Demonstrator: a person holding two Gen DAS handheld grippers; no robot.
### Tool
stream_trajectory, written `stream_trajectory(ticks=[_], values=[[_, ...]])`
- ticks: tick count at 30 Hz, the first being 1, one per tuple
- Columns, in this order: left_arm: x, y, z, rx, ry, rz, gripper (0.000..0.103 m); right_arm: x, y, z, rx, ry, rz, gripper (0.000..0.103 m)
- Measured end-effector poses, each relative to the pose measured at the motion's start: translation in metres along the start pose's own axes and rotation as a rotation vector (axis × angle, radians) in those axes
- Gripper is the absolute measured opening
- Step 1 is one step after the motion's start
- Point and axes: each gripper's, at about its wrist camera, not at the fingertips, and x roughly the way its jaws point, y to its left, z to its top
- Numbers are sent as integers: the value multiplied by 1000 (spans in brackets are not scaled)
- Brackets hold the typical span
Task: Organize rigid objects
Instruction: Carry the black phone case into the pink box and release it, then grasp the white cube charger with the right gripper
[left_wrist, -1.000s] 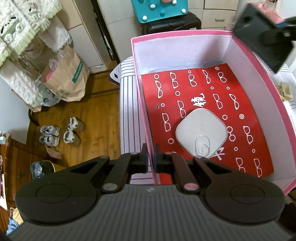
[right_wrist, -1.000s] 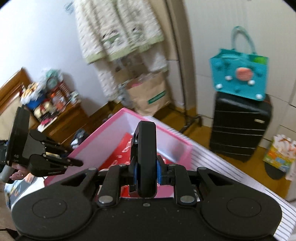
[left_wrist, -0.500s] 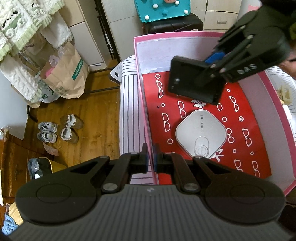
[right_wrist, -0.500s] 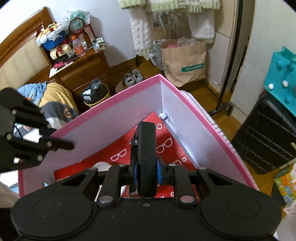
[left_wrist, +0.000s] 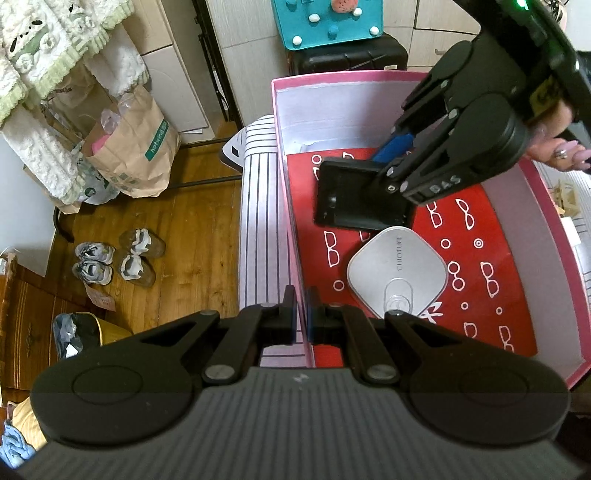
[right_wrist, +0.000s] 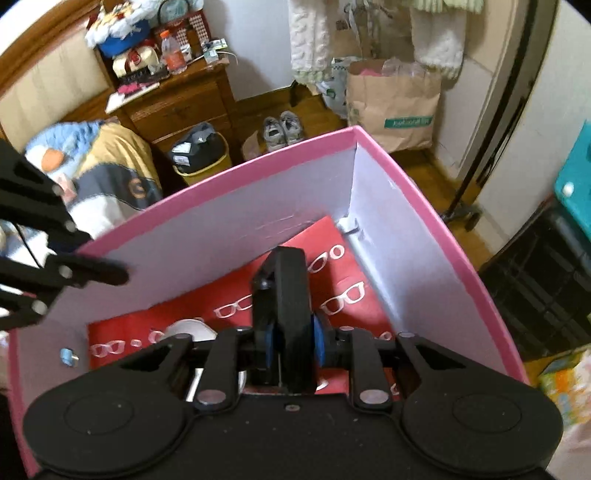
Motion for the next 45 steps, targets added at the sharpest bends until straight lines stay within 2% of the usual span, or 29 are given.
stream_trajectory(ticks=[2,6,13,21,28,32,40,45], values=[[-3,0,-1,-3,-9,-2,5,-13,3,-2,22,-59,-57,44],[-8,3,-1,4,-18,-10,5,-61,10,-17,68,-193,-99,47],[-8,6,-2,-18,-22,-21,4,-141,25,-77,172,-321,-185,52],[-7,2,-3,-5,-31,-9,5,-183,34,-157,288,-341,-303,52],[-6,11,-4,-70,-30,-40,4,-171,32,-216,357,-299,-394,52],[-5,15,-6,-91,-39,-58,5,-155,30,-240,374,-241,-436,52],[-4,14,-8,-102,-48,-53,5,-107,22,-275,442,-136,-385,54],[-2,12,-7,-90,-40,-44,5,-93,19,-284,457,-121,-374,56]])
